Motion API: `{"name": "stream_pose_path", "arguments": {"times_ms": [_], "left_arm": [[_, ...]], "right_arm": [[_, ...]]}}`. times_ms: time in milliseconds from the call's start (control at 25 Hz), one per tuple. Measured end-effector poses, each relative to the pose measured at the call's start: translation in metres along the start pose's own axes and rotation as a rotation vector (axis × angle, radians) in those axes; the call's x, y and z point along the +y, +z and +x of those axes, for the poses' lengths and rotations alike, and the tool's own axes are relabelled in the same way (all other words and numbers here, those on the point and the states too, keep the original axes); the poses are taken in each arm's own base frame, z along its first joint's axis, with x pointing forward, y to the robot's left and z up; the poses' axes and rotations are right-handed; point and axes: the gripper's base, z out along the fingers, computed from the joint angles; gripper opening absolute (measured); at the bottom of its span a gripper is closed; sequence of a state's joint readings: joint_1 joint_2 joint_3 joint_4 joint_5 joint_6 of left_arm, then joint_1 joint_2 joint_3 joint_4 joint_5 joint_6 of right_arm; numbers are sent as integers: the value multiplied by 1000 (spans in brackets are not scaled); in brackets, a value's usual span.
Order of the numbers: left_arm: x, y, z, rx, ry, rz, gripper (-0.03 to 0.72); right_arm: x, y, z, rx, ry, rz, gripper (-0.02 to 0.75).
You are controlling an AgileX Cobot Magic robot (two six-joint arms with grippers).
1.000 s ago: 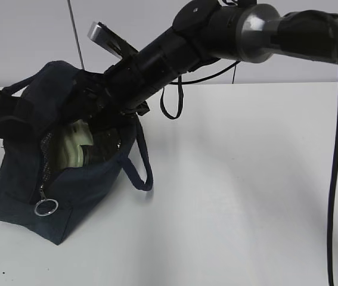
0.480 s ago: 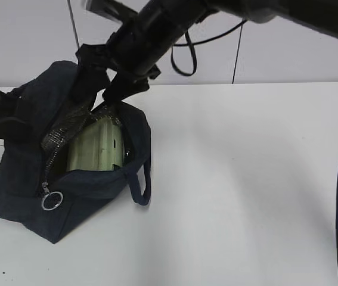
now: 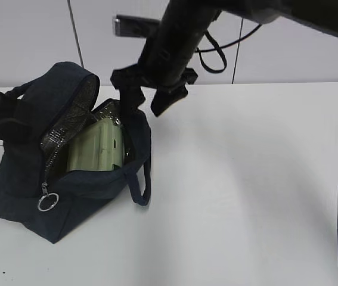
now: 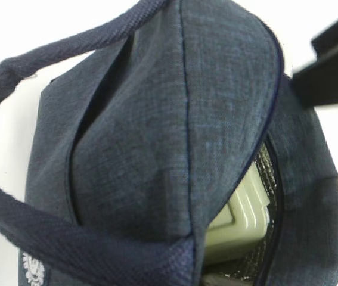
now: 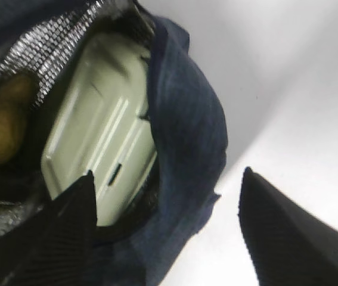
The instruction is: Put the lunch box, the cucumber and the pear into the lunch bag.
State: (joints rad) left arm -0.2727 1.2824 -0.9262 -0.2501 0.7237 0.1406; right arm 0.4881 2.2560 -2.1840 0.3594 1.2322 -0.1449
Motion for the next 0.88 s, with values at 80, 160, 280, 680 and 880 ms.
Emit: {"name": "stream_pose_path", "arguments": {"times_ms": [80,160,280,680,880], "left_arm": [[0,0,0,1,5,-3,-19],[1,0,0,3,10,-8,-19],[1,0,0,1,14,-12,-19],[2,0,0,-2,25,-21,-19],[2,0,0,-1,28,-24,-19]], "right_arm": [[-5,12,11,60,17,8,570],[-8,16,19,99,18,25,551],[-5,9,22,98,6,14,527],[-1,22,23,110,28,-79,487],[-1,23,23,110,33,-88,459]]}}
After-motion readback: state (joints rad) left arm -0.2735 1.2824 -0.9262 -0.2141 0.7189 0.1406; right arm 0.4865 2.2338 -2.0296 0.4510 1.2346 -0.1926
